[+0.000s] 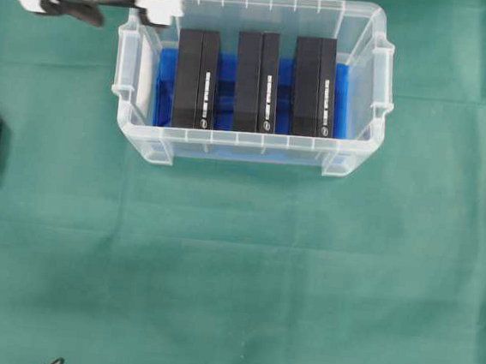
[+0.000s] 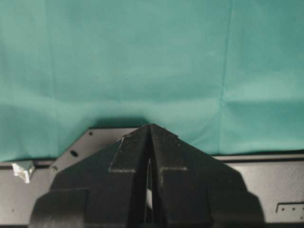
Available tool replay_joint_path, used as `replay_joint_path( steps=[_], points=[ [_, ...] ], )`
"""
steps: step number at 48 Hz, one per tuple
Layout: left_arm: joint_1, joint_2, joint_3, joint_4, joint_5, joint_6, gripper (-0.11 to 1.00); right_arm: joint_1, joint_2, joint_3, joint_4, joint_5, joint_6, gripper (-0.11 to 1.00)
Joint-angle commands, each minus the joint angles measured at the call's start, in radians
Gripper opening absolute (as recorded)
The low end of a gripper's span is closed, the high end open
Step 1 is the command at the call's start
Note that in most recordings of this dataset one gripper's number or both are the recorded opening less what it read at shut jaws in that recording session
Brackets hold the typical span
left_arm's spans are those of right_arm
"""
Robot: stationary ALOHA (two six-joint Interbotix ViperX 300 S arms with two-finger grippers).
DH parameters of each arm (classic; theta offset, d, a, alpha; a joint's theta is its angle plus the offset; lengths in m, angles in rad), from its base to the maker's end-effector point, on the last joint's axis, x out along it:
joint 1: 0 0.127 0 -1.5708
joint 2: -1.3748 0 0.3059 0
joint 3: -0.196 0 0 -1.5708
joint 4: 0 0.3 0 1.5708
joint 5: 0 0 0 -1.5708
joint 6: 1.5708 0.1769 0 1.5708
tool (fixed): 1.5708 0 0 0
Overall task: Take the box out of the case with the left arm.
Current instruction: 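Move the open left gripper over the middle black box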
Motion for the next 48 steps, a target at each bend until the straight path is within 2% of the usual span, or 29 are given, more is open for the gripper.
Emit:
replay_joint_path(
  steps=[1,21,34,48],
  points=[
    [-0.014,0.037,-0.077,0.002,-0.003,-0.005,0.91,-0.002,-0.003,-0.026,0.000,-0.008,0.002,0.00],
    [-0.043,0.264,-0.336,0.003,-0.003,-0.005,0.91,-0.002,-0.006,-0.026,-0.002,-0.015,0.002,0.00],
    [-0.052,0.373,-0.463,0.002,-0.003,0.002,0.91,0.000,-0.006,-0.026,-0.002,-0.021,0.002,0.00],
    [-0.055,0.408,-0.489,0.003,-0.002,0.003,0.91,0.000,-0.006,-0.026,-0.002,-0.023,0.002,0.00]
  ],
)
